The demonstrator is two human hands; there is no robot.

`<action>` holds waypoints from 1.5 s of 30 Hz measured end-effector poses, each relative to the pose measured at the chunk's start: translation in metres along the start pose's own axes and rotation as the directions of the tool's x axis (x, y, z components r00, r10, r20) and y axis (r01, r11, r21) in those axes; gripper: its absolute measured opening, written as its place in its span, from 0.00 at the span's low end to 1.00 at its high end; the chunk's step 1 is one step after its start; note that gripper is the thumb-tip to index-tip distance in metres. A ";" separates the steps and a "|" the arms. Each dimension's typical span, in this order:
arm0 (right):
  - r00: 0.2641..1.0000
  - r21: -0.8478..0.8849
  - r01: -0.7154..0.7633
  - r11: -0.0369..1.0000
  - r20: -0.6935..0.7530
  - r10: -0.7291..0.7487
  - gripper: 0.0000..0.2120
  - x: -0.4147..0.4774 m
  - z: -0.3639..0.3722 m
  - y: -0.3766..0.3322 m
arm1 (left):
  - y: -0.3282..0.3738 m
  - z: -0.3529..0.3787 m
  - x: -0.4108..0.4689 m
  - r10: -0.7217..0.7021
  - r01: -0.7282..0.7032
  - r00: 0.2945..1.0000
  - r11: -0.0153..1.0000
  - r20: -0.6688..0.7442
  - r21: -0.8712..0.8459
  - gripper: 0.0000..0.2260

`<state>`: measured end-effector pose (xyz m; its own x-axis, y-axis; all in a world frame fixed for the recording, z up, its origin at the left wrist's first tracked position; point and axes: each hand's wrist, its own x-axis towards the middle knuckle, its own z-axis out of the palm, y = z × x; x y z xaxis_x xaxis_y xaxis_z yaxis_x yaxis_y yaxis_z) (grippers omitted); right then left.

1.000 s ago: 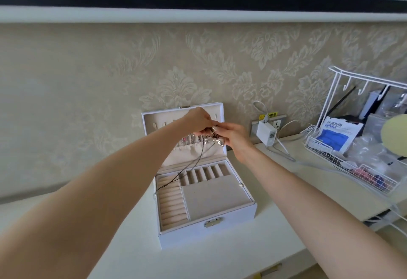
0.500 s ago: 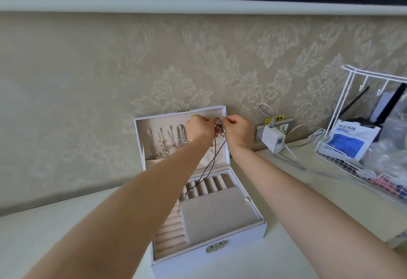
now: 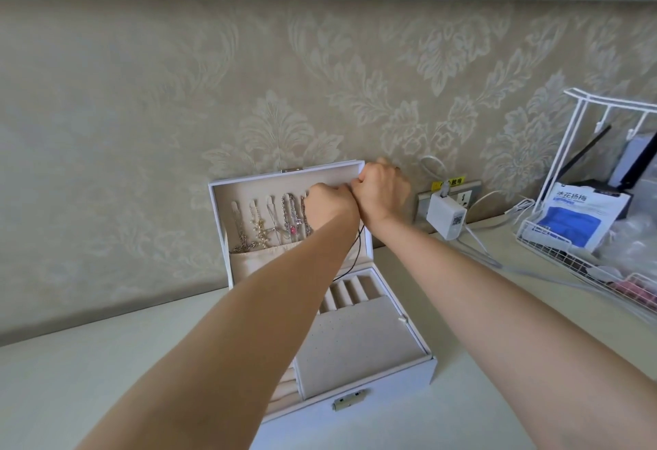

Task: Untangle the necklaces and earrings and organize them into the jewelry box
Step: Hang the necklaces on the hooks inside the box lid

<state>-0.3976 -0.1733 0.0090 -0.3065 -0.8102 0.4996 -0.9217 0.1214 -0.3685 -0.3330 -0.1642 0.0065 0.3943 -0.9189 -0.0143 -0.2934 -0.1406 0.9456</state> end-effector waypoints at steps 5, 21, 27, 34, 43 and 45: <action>0.997 -0.015 0.064 0.998 0.054 -0.063 0.09 -0.007 -0.002 0.004 | -0.005 -0.001 0.000 0.027 -0.028 0.998 0.999 0.059 0.019 0.11; 0.954 0.827 -0.242 0.507 0.108 0.280 0.08 -0.051 0.012 0.026 | -0.067 -0.015 -0.029 0.205 -0.214 0.976 0.965 0.073 0.149 0.09; 0.989 0.676 -0.112 0.728 0.007 0.145 0.12 -0.053 0.029 0.019 | -0.078 -0.010 -0.034 0.169 -0.178 0.959 0.984 0.226 0.019 0.07; 0.932 0.751 -0.318 0.579 0.137 0.334 0.07 -0.072 0.038 0.024 | -0.079 -0.012 -0.042 0.064 -0.036 0.909 0.996 0.412 -0.076 0.08; 0.739 0.754 -0.601 0.266 0.396 0.545 0.04 -0.080 0.032 0.024 | -0.086 -0.012 -0.047 0.055 -0.029 0.919 0.997 0.389 -0.073 0.09; 0.725 0.771 -0.579 0.266 0.338 0.600 0.04 -0.080 0.033 0.021 | -0.085 -0.013 -0.049 0.058 -0.030 0.912 0.997 0.405 -0.073 0.08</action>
<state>-0.3841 -0.1249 -0.0651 -0.6947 -0.7086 -0.1234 0.1158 0.0591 -0.9915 -0.3161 -0.1024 -0.0690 -0.0098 -0.9959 -0.0902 -0.2405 -0.0852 0.9669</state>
